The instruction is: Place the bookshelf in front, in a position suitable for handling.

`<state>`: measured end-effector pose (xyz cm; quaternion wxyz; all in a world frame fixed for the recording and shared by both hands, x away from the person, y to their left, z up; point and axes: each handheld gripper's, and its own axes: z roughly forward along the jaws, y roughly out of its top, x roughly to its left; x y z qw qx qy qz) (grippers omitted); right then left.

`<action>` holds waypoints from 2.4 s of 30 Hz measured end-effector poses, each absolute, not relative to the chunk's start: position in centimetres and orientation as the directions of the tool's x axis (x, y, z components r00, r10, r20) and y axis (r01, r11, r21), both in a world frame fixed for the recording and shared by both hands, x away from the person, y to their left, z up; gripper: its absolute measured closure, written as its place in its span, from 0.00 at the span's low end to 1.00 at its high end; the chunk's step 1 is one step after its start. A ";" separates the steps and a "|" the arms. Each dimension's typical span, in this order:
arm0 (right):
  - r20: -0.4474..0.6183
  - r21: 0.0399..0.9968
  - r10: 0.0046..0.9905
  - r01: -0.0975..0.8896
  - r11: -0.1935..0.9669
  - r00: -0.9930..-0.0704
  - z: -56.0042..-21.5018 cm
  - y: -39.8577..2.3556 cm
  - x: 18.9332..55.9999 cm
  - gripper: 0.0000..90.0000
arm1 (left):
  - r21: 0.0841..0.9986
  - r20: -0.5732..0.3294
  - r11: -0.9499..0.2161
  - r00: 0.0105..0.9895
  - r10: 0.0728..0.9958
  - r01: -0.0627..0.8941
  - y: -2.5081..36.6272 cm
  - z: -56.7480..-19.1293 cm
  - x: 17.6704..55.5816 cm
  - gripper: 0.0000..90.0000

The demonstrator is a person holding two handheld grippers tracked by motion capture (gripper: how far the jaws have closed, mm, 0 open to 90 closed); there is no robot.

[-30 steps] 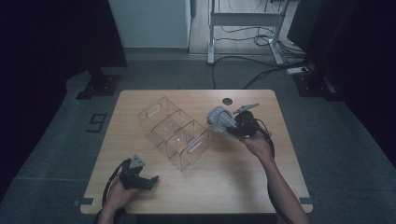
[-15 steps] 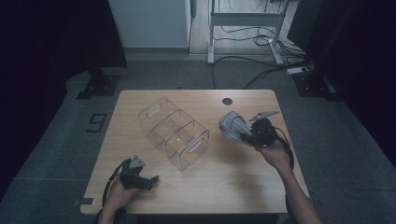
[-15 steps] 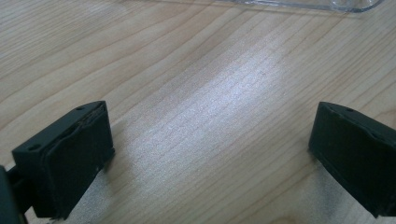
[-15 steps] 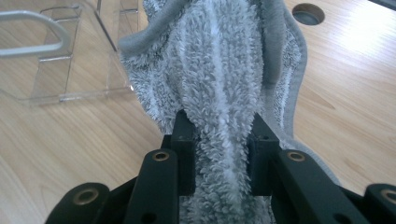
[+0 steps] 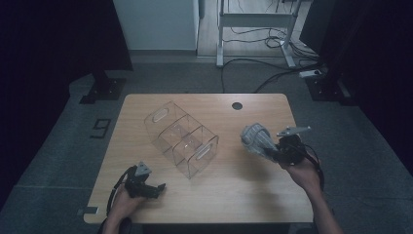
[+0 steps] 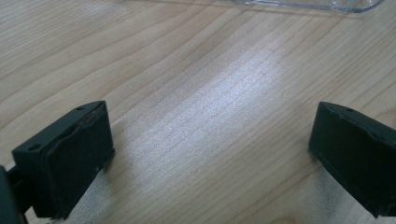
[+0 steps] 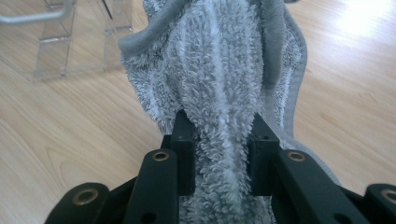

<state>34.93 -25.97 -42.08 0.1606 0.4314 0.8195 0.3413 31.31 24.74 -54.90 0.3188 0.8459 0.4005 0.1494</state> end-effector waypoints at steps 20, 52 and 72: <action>0.031 0.705 0.866 0.625 0.335 -0.499 -43.5 -32.0 28.6 0.77 | 0.660 -0.004 -0.472 0.631 0.776 0.585 24.7 -54.9 31.3 0.00; 0.091 0.624 0.848 0.694 0.360 -0.522 -50.8 -31.6 27.2 0.32 | 0.660 -0.005 -0.475 0.635 0.772 0.582 24.7 -54.9 31.4 0.00; 0.115 0.715 0.791 0.602 0.354 -0.601 -47.6 -29.8 28.7 0.05 | 0.676 -0.040 -0.425 0.605 0.795 0.603 25.4 -52.7 31.9 0.00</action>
